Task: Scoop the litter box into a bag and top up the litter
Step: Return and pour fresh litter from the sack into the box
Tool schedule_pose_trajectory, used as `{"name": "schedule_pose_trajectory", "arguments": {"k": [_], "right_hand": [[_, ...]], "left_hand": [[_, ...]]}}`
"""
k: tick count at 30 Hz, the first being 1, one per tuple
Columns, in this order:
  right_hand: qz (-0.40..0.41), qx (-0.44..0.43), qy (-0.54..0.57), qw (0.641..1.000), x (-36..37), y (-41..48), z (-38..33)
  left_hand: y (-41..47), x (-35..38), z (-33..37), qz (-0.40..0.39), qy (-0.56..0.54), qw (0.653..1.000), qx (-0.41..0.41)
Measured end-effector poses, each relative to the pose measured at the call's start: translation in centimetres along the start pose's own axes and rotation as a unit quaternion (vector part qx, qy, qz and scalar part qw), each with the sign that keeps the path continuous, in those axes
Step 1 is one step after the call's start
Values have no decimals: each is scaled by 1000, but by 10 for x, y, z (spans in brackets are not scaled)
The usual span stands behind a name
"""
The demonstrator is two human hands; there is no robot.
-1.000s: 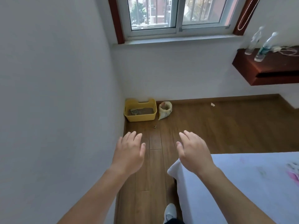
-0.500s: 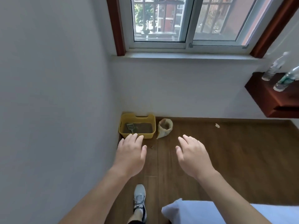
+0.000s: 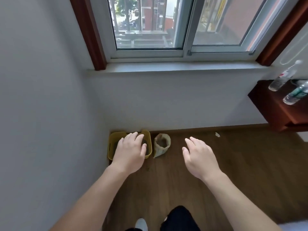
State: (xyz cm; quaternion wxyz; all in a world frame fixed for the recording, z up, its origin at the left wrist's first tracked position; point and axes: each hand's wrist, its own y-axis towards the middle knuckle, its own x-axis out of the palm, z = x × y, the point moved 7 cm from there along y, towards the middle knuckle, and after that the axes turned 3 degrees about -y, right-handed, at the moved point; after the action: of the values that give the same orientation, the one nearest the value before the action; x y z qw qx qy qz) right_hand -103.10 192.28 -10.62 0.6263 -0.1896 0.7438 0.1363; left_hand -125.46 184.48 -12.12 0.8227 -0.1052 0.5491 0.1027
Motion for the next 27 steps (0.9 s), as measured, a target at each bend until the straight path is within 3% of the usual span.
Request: {"name": "schedule_pose_trajectory", "arguments": {"k": [8, 18, 27], "right_hand": [[-34, 1, 53, 998, 19, 108, 44], [-119, -131, 6, 984, 37, 268, 112], [-143, -207, -38, 967, 65, 353, 99]], "left_hand": [[91, 20, 9, -4, -39, 998, -56], [195, 57, 56, 2, -46, 982, -182], [252, 87, 37, 1, -63, 973, -222]]}}
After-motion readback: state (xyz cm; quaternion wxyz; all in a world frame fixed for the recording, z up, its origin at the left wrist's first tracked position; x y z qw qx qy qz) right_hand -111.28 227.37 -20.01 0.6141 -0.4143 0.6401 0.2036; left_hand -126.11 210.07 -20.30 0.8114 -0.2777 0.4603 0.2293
